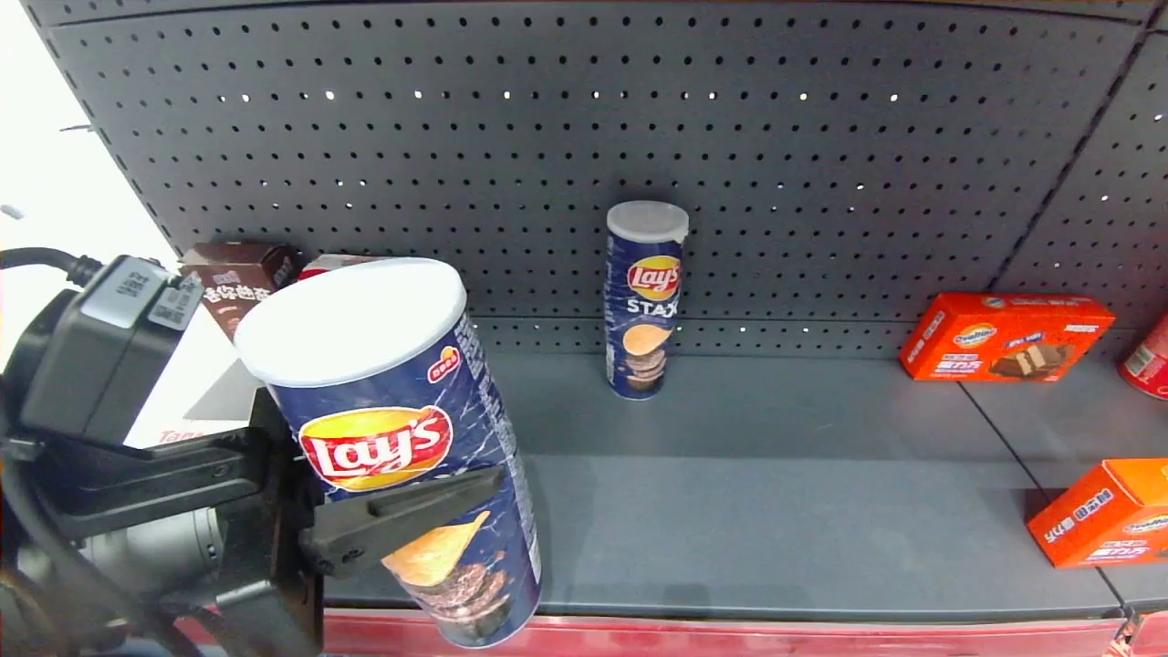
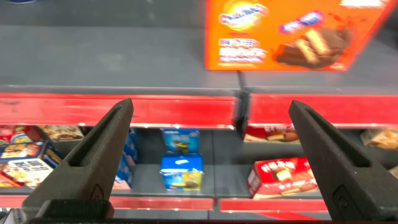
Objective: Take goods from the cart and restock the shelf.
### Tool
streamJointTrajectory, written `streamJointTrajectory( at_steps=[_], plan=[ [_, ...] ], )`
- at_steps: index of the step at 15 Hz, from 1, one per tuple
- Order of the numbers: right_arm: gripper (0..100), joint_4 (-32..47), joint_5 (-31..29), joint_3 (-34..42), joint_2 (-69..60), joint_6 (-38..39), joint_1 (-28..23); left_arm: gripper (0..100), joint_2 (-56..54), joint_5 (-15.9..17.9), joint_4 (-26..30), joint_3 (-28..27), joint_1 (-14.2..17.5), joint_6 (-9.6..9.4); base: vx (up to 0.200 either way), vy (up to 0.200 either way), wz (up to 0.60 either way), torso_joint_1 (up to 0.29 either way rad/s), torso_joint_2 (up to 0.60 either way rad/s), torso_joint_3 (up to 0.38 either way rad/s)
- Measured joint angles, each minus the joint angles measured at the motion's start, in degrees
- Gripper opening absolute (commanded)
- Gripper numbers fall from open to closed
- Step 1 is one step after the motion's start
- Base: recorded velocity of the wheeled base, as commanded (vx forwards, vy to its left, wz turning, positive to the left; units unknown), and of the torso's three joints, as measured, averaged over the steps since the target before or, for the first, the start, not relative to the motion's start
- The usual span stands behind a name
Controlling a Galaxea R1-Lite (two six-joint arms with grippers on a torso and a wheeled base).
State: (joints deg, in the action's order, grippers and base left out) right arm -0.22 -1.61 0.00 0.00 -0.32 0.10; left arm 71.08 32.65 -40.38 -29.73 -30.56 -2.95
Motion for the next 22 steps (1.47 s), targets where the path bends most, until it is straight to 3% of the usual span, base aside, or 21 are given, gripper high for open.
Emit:
streamJointTrajectory(
  at_steps=[12,18,22],
  plan=[
    [100,-0.02,0.05,0.0,0.0,-0.01,0.0,0,-0.24,0.06,-0.38,0.61,0.46,0.0,0.0,0.0,0.0,0.0,0.0,0.0],
    [100,0.04,0.28,0.0,0.02,-0.17,-0.05,0,-0.41,0.66,-4.84,5.18,0.91,0.09,0.0,0.0,0.0,0.0,0.0,0.0],
    [100,-0.4,1.9,-2.54,1.01,0.78,0.45,0,-0.94,2.13,-5.5,4.13,0.96,1.84,0.0,0.0,0.0,0.0,0.0,0.0]
  ],
)
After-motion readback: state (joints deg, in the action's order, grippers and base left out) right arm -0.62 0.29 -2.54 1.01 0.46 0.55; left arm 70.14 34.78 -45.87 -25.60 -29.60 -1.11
